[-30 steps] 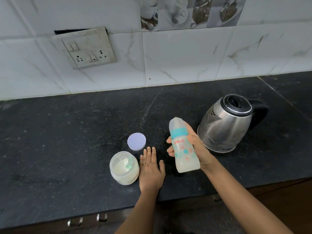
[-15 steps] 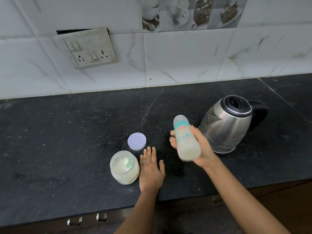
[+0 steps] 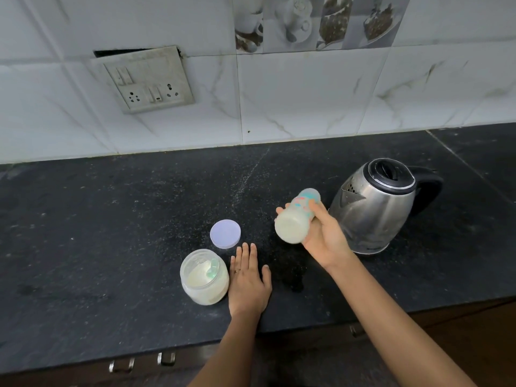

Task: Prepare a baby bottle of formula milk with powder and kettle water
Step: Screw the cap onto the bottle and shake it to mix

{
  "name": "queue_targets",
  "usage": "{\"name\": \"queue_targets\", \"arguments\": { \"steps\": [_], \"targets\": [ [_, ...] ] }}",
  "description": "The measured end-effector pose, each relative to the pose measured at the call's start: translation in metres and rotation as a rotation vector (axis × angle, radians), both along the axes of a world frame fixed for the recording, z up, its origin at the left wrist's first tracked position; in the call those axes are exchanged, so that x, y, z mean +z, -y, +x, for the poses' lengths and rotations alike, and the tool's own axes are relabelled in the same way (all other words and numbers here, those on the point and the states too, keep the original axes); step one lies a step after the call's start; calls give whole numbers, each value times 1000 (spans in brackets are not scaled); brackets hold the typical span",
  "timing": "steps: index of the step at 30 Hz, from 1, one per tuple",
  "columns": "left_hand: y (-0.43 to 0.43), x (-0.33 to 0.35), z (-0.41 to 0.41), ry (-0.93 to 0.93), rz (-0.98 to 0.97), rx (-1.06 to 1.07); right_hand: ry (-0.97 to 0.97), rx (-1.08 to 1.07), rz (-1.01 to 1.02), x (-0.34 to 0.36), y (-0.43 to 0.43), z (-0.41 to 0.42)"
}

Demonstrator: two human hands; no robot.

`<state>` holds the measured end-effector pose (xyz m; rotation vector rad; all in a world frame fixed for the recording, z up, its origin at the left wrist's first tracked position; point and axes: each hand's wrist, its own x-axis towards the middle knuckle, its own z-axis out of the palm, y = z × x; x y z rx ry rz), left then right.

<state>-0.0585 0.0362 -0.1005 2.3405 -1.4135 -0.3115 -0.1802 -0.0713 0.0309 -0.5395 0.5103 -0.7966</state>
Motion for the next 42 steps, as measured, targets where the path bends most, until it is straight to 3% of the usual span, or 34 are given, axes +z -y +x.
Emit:
{"name": "queue_targets", "arguments": {
  "steps": [4,8,12,16,20,24,28,32,36,40,42],
  "targets": [
    [0,0,1,2,3,-3,11,221,-106,0,-7,-7],
    [0,0,0,-12,-16,5,57,49,34,0,-8,1],
    [1,0,1,8,7,-3,80,200,-52,4,-13,-4],
    [1,-2,0,5,-4,2,99,51,46,13,-12,1],
    [1,-1,0,0,-5,-2,80,203,-45,6,-15,-5],
    [0,1,-1,-4,-10,-3,110,101,67,0,-14,2],
    [0,1,0,-12,-16,-2,94,165,29,1,-23,1],
    [-1,0,0,-12,-21,-4,153,29,91,2,-25,7],
    [-1,0,0,-5,-15,-8,152,226,-32,4,-30,-1],
    [0,-1,0,-14,-27,-1,186,23,114,2,-21,5],
    [0,-2,0,-13,-21,-4,192,87,100,1,-23,-1]
  ]
}}
